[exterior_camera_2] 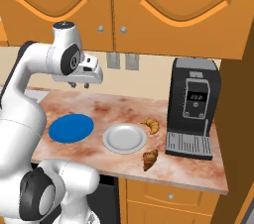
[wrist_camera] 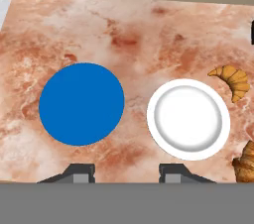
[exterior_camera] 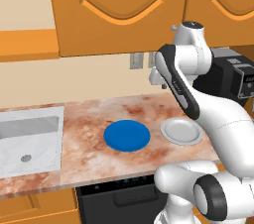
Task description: Place the pastries on the plates.
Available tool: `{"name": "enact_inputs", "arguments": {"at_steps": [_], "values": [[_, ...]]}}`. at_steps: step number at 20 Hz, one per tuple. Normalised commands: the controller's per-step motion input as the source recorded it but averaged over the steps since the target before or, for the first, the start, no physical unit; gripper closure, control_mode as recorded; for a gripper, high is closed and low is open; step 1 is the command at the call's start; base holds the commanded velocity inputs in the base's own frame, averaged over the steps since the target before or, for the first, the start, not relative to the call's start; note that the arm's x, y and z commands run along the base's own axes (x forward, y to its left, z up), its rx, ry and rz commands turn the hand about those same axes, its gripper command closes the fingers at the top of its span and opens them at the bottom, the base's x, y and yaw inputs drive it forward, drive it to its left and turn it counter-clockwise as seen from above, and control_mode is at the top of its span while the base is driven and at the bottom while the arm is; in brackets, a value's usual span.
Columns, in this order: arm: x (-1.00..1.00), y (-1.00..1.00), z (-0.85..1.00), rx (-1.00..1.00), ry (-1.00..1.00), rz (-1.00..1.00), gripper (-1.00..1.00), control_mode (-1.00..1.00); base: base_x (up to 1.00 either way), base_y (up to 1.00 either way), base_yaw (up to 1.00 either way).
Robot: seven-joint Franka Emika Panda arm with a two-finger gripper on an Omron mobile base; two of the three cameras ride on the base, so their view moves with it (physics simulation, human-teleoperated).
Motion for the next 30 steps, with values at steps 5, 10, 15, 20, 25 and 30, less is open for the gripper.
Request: {"name": "enact_inputs", "arguments": {"at_steps": [5,10,15,20,25,30], "values": [[0.05,0.0,-0.11,-0.05,0.03,0.05,-1.0,-1.0,0.0,0.0,0.0],[-0.09,-0.09,-0.36,-0.1,0.0,0.05,-1.0,-1.0,0.0,0.0,0.0],[-0.19,-0.24,-0.39,-0.07,0.0,0.0,-1.0,-1.0,0.0,0.0,0.0],[-0.02,-0.49,-0.36,-0.05,0.0,0.0,-1.0,-1.0,0.0,0.0,0.0],[0.0,-0.51,-0.29,-0.04,0.0,0.0,-1.0,-1.0,0.0,0.0,0.0],[0.32,-0.25,-0.44,-0.07,0.0,-0.01,-1.0,-1.0,0.0,0.0,0.0]]}}
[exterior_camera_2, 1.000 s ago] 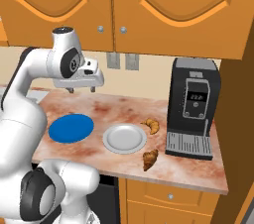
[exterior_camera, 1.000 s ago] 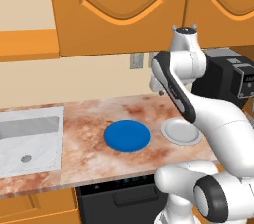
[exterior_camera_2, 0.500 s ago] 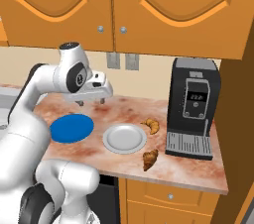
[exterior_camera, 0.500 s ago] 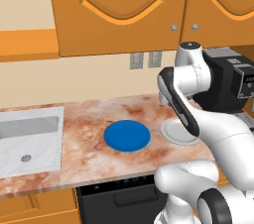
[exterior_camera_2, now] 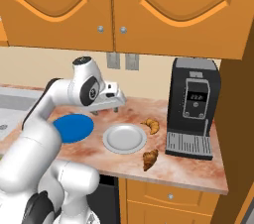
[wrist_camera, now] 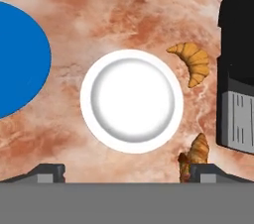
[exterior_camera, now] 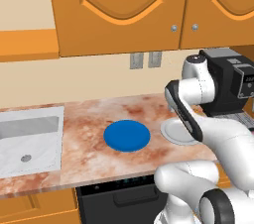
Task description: Place the pastries on the plates.
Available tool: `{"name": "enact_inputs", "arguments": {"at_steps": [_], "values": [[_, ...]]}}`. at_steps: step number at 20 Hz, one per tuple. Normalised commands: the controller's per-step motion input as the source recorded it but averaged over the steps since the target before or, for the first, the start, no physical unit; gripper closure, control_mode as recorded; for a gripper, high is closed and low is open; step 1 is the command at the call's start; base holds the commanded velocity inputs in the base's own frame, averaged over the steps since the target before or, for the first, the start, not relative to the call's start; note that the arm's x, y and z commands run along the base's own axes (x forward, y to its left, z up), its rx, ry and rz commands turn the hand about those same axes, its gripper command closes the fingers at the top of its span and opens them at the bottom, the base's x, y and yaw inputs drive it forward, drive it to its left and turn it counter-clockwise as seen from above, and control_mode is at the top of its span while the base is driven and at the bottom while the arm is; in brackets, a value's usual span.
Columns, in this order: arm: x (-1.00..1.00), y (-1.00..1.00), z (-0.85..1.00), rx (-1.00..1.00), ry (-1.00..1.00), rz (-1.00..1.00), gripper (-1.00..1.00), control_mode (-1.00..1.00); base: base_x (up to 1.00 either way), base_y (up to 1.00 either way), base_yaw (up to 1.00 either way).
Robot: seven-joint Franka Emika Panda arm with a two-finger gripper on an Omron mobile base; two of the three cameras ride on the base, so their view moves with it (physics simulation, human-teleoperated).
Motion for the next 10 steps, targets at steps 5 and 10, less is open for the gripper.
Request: {"name": "enact_inputs", "arguments": {"at_steps": [5,10], "values": [[0.62,-0.28,-0.24,0.0,0.03,-0.06,-1.0,-1.0,0.0,0.0,0.0],[0.57,-0.39,-0.23,0.0,0.01,-0.05,-1.0,-1.0,0.0,0.0,0.0]]}}
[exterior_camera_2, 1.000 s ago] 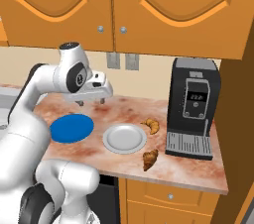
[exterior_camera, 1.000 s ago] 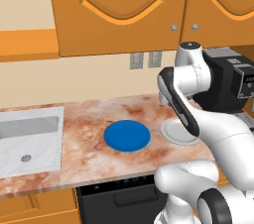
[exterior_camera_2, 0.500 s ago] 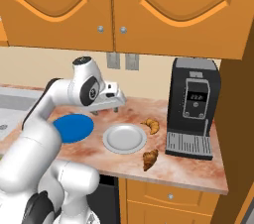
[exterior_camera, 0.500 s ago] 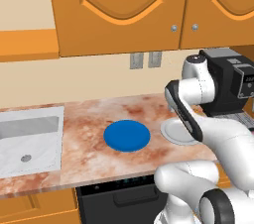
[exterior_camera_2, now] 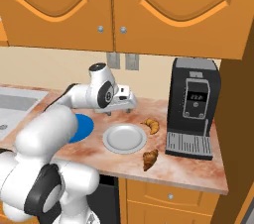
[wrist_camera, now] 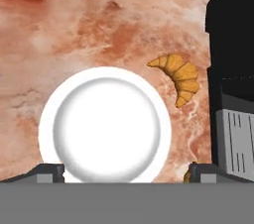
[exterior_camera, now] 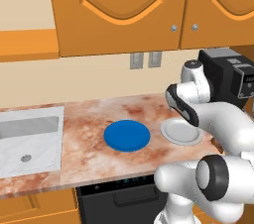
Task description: Place the pastries on the plates.
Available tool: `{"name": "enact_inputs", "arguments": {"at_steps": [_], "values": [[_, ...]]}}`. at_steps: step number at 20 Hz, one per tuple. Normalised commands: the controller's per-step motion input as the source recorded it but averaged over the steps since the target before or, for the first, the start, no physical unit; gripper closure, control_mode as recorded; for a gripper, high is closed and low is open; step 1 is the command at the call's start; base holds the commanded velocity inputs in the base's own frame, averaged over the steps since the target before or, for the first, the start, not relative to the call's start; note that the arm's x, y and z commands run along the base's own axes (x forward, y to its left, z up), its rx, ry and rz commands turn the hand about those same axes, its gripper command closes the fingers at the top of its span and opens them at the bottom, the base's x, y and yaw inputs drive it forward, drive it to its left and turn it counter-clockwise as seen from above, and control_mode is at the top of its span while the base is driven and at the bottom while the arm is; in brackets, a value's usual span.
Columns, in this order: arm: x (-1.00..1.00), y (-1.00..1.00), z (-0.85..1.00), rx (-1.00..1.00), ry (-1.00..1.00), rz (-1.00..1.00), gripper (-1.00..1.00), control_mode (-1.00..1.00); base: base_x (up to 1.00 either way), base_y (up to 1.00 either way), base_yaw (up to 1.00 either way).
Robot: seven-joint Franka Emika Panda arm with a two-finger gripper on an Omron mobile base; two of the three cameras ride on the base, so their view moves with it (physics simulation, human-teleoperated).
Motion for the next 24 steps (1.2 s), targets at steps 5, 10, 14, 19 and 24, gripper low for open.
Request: {"name": "enact_inputs", "arguments": {"at_steps": [5,10,14,19,24], "values": [[0.48,-0.32,-0.2,0.0,0.03,-0.05,-1.0,-1.0,0.0,0.0,0.0],[0.39,-0.26,-0.27,0.0,0.04,-0.05,-1.0,-1.0,0.0,0.0,0.0],[0.34,-0.28,-0.34,0.0,0.01,-0.05,-1.0,-1.0,0.0,0.0,0.0],[0.32,-0.28,-0.29,0.0,0.02,-0.04,-1.0,-1.0,0.0,0.0,0.0],[0.25,-0.22,-0.3,0.0,0.01,-0.03,-1.0,-1.0,0.0,0.0,0.0]]}}
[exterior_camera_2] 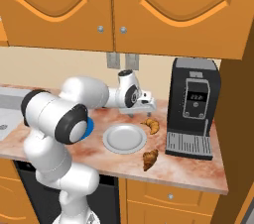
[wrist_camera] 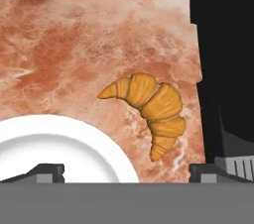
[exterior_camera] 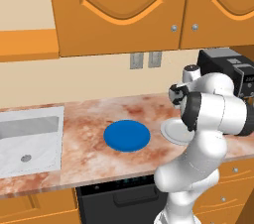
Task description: Place the pastries on the plates.
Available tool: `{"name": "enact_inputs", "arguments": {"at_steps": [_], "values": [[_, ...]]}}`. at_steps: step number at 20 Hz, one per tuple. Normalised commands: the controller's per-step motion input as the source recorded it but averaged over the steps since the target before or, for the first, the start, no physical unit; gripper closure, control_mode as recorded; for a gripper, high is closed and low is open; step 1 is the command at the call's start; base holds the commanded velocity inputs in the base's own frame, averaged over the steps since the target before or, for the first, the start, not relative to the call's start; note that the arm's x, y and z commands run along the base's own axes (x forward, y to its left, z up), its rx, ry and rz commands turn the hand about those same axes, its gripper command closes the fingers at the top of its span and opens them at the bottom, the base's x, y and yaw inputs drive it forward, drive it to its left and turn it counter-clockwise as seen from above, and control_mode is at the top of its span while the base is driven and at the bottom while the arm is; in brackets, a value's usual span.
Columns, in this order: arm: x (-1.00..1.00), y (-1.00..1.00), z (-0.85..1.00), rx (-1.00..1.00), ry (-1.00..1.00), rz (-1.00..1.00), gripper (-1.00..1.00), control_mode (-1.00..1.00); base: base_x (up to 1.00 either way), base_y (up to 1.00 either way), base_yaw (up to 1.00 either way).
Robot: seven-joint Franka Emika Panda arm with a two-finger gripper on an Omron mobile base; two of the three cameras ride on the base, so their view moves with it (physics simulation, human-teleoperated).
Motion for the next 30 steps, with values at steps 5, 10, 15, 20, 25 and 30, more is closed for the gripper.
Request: {"name": "enact_inputs", "arguments": {"at_steps": [5,10,15,20,25,30], "values": [[0.19,-0.17,-0.27,0.0,0.0,-0.02,-1.0,-1.0,0.0,0.0,0.0],[0.15,-0.17,-0.23,0.0,0.01,0.0,-1.0,-1.0,0.0,0.0,0.0],[0.16,-0.23,-0.22,0.0,0.01,0.0,-1.0,-1.0,0.0,0.0,0.0],[0.16,-0.18,-0.24,0.0,0.02,0.0,-1.0,-1.0,0.0,0.0,0.0],[0.18,-0.16,-0.22,0.0,0.03,0.0,-1.0,-1.0,0.0,0.0,0.0],[0.12,-0.13,-0.17,0.0,0.04,0.0,-1.0,-1.0,0.0,0.0,0.0]]}}
